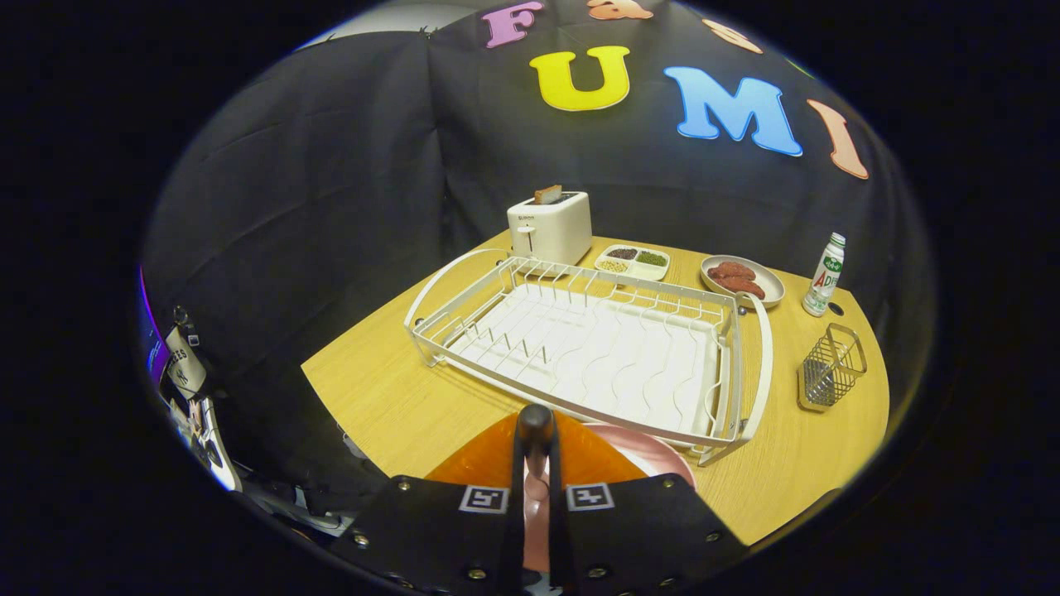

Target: Take the plate from the dish rack, then take the spoon from the basket and place it into the plate.

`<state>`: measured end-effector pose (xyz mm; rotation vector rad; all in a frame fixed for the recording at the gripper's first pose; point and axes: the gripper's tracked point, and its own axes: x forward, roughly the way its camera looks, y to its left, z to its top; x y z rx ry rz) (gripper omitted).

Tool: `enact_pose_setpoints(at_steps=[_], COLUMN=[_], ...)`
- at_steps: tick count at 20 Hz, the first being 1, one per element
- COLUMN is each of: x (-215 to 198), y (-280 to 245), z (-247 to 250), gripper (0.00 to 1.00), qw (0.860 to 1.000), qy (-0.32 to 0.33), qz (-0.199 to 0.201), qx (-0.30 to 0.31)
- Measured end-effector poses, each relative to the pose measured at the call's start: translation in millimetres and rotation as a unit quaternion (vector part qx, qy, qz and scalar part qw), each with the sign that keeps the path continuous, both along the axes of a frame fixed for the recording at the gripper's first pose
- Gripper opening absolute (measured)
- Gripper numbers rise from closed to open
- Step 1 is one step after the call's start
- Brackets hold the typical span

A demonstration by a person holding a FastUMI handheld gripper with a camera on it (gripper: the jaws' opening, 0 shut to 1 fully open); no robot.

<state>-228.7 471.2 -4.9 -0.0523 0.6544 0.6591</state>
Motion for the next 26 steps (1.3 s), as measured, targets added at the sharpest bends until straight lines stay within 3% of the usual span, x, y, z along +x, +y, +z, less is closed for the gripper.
enact_pose_setpoints(at_steps=[2, 7, 20, 26], x=[-3.5, -4.8, 37.5, 71.4], y=[-2.2, -11.3, -46.0, -89.8], z=[3.8, 25.0, 79.4, 128.9], gripper=[0.13, 0.32, 0.33, 0.32], qw=[1.0, 1.0, 0.997, 0.987], qy=[0.006, -0.019, -0.066, -0.118], qz=[0.003, 0.016, -0.037, -0.095], qx=[0.007, 0.004, 0.026, 0.045])
